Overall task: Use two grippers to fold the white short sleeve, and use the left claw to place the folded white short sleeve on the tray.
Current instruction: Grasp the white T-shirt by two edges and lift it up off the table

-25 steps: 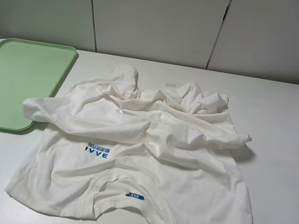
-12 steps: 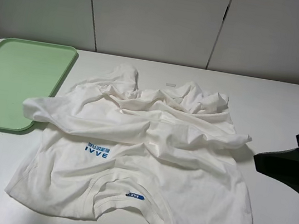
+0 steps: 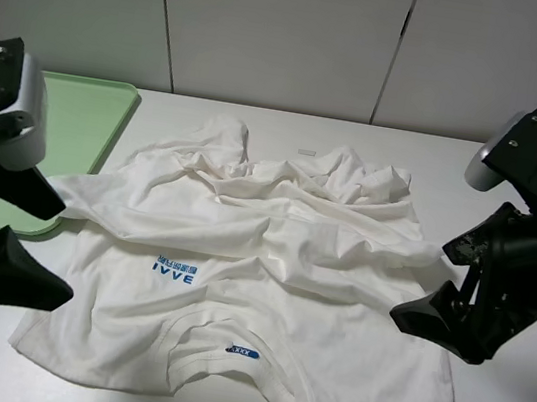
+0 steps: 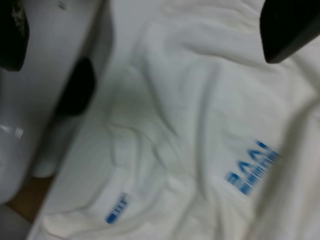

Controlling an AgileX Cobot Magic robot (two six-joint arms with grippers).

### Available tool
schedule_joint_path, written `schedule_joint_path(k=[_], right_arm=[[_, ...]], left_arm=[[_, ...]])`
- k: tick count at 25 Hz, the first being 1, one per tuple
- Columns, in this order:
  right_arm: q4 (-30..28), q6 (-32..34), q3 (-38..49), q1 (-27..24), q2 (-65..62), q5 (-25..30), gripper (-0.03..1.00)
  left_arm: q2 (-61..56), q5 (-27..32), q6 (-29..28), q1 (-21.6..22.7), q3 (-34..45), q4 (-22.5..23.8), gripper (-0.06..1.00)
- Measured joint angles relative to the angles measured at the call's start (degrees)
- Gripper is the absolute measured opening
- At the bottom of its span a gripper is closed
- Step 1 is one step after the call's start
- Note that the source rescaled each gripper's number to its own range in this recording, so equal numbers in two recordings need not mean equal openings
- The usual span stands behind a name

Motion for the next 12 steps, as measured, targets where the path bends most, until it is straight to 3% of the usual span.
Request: schedule_joint_path(k=[5, 7, 12], right_arm=[[-2.92, -0.91, 0.0, 1.45, 5.4, -8.45, 1.0], [-3.98, -0.91, -0.05, 1.45, 6.63, -9.76, 1.0], [-8.4, -1.08, -0.07, 1.45, 13.75, -14.36, 1.0]], left_arm=[[0.01, -9.26, 1.32, -0.07, 0.0, 4.5, 0.92], [0.01, -10.22, 1.38, -0.07, 0.0, 5.71, 0.92], [0.53, -10.61, 1.8, -0.07, 0.0, 16.19, 0.91]])
